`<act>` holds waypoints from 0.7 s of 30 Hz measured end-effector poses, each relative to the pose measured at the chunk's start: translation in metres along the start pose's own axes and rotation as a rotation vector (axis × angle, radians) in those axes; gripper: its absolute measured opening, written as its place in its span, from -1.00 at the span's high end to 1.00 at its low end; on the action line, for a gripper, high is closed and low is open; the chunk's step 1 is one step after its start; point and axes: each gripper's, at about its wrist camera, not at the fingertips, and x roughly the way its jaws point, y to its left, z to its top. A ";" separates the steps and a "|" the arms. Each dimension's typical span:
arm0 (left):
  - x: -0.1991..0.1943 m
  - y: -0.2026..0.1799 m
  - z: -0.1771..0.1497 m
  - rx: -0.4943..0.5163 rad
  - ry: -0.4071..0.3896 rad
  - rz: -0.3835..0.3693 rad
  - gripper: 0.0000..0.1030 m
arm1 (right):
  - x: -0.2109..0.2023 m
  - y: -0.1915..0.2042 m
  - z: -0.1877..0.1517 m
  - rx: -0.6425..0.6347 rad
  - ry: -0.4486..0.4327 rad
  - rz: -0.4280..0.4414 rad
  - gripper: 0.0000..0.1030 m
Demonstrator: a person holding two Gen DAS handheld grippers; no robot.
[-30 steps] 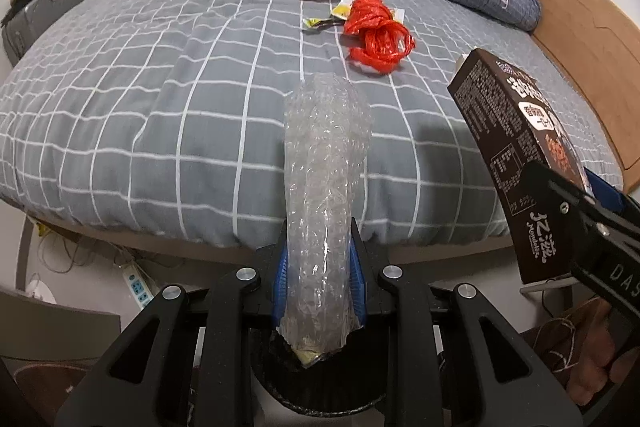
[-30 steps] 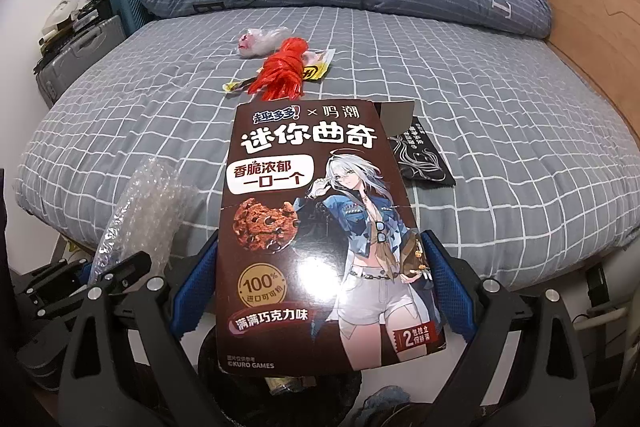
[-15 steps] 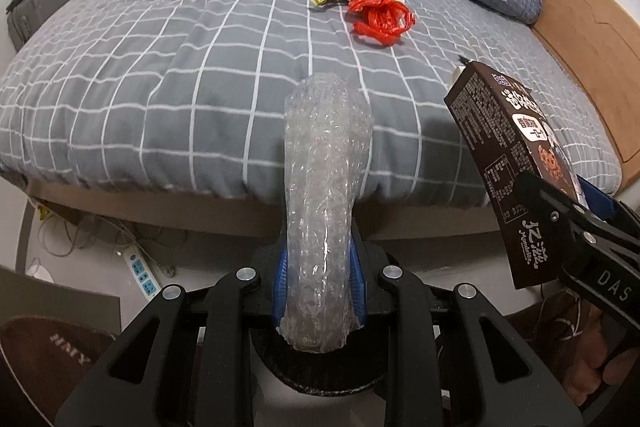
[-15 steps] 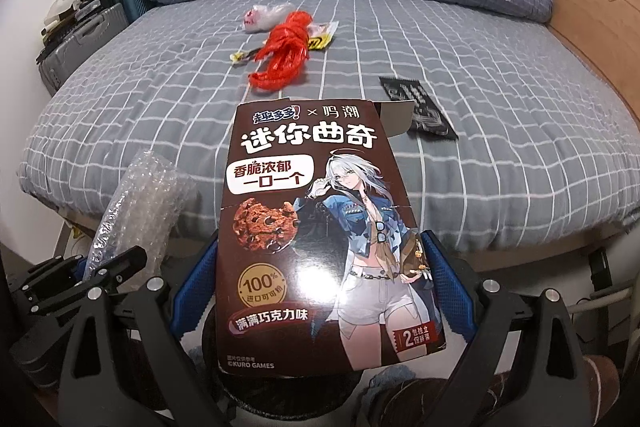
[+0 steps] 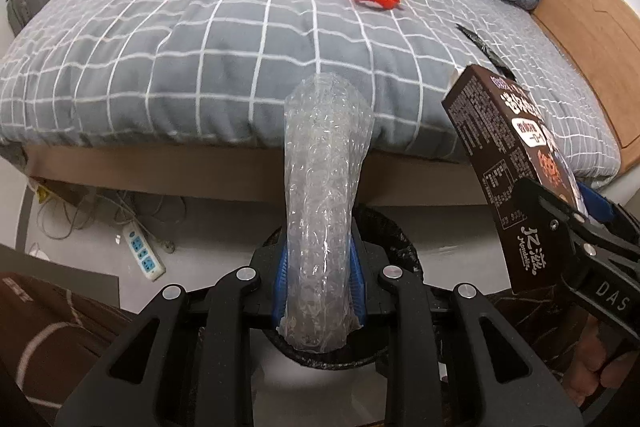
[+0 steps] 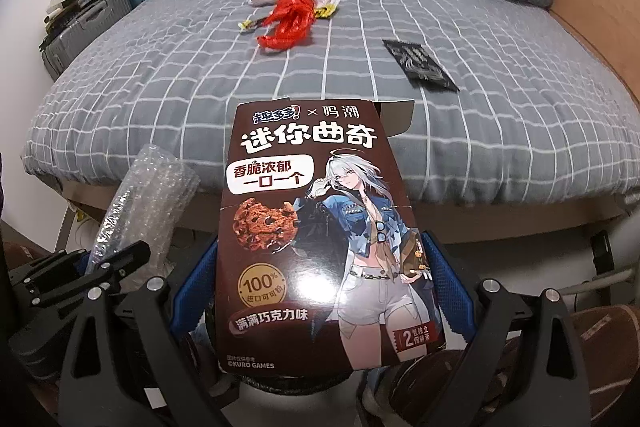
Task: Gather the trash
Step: 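Carry the snack box and bubble-wrap bag down toward the black bin, then open the right tool over the bin while the left tool releases the bubble-wrap bag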
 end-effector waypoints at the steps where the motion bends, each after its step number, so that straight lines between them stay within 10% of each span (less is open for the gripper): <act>1: 0.000 0.001 -0.001 -0.002 0.001 0.000 0.53 | 0.001 0.000 -0.003 0.001 0.006 -0.002 -0.74; 21: 0.054 0.031 -0.024 -0.031 0.116 0.029 0.53 | 0.068 0.023 -0.037 -0.023 0.176 0.025 -0.75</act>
